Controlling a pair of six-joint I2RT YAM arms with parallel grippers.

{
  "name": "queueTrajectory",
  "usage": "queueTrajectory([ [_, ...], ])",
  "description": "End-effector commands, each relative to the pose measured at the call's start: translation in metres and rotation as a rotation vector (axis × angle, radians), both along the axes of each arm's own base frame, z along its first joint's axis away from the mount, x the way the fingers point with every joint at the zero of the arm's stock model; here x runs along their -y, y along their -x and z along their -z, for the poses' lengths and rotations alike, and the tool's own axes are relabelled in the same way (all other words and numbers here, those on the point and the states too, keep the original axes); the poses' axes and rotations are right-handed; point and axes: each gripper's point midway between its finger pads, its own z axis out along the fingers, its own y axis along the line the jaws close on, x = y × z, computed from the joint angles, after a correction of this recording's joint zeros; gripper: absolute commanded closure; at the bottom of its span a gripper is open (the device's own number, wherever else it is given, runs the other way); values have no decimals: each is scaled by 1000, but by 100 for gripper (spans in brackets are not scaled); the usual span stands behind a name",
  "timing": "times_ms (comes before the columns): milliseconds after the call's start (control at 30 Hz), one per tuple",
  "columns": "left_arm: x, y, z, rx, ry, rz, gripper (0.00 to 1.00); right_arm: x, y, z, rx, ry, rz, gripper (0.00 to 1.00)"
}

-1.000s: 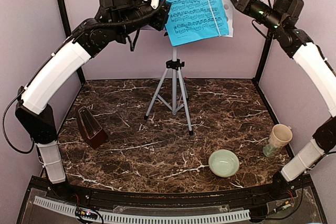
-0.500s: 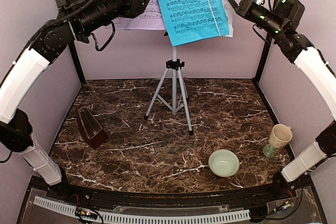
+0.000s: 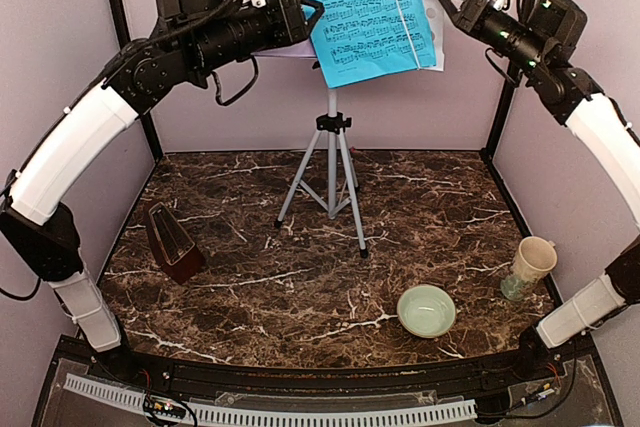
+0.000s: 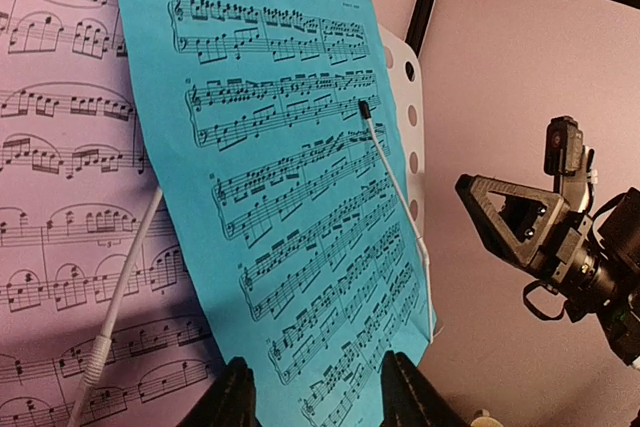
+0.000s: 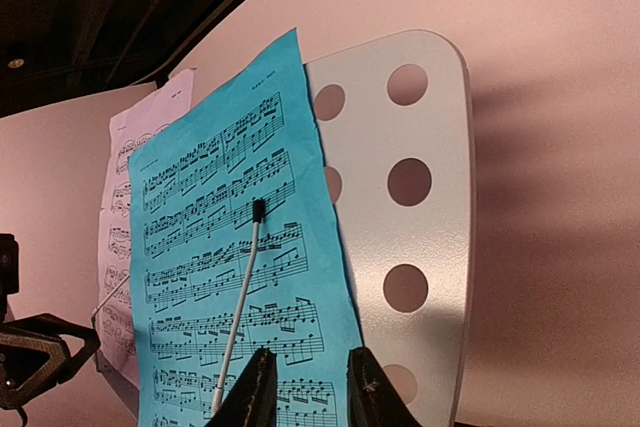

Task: Set up the instrument practice props

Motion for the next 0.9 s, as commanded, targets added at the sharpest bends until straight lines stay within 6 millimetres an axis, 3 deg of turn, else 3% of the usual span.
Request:
queueTrajectory([
  [0,-16,-10,-7,-65,97,-15,55,-1,13,-10,49,-8,-14,74],
  [167,-17,-24,3,-93,101,-41,57,-1,14,-9,52,-6,-18,74],
  [600,1,-31,6,-70,85,3,67,-5,15,-7,57,-4,-35,73],
  [700,4,-32,5,-59,83,13,73,-6,16,-7,59,-4,-38,74],
  [867,10,-32,3,-31,74,35,94,-10,19,-8,65,-3,-60,72],
])
